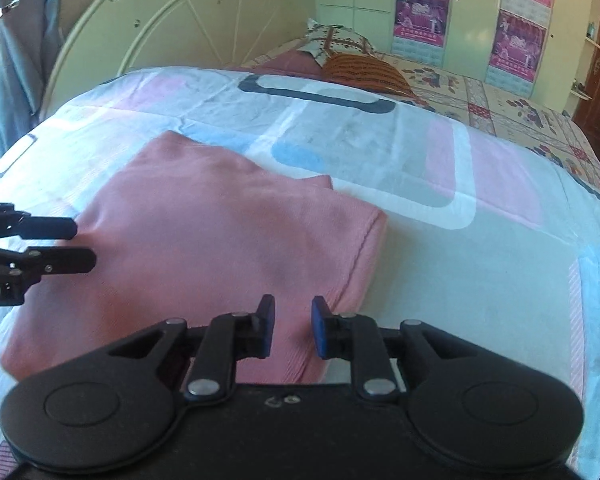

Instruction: Fold small clothes

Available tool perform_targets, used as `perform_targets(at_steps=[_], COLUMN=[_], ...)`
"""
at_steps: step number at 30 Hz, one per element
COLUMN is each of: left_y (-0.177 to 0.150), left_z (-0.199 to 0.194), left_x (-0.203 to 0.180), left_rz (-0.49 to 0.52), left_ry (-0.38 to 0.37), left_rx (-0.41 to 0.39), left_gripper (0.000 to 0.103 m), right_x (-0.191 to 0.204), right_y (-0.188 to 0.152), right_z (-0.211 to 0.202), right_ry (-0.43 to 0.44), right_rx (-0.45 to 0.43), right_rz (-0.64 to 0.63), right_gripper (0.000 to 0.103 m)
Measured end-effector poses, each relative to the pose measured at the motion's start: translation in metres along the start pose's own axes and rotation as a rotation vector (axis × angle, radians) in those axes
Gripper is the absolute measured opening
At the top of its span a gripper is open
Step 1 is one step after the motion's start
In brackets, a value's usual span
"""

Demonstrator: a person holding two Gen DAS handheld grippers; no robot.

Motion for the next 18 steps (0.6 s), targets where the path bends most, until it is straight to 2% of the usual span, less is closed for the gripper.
perform_targets(at_steps=[2, 5, 11, 13, 14, 18], left_y=[-0.01, -0.021, -0.021, -0.02, -0.022, -0.04], left_z=[-0.006, -0.006, -0.013, -0.026, -0.034, -0.06], left_x=[-0.005, -0.011, -0.017, -0.02, -0.021, -0.022], left_rz=[0.016, 0.053, 0.036, 0.018, 0.014, -0.039], left_ry=[-0.004, 0.023, 0.052, 0.052, 0.056, 0.064], left_rx=[0.022, 0.041, 0.028, 0.009, 0.0, -0.004], left_gripper=[0.051, 0.051, 0.051, 0.051, 0.051, 0.051], right_x=[0.008, 0.009, 0.012, 0.014, 0.016, 0.022], right_y=[-0.01, -0.028, -0.027, -0.027, -0.028, -0.042], right_z=[-0.005, 0.008, 0.01, -0.006, -0.017, -0.042], right_ry=[0.018, -0.015, -0.036, -0.023, -0.009, 0.037], right_rx=[0.023, 0.09, 0.071, 0.038, 0.018, 0.014], right_rz=[-0.022, -0.056, -0.049, -0.037, -0.038, -0.038], right_gripper=[0.018, 0.015, 0.015, 0.025, 0.027, 0.022])
Point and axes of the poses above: each gripper's, at about its wrist camera, not at the fingertips, and z roughly the way its jaws point, x to its left, y to its top, the point moved 4 cm from there along z, roughly the way its jaws point, and after that the axes turned 6 degrees about -x, right-handed, at the moved point
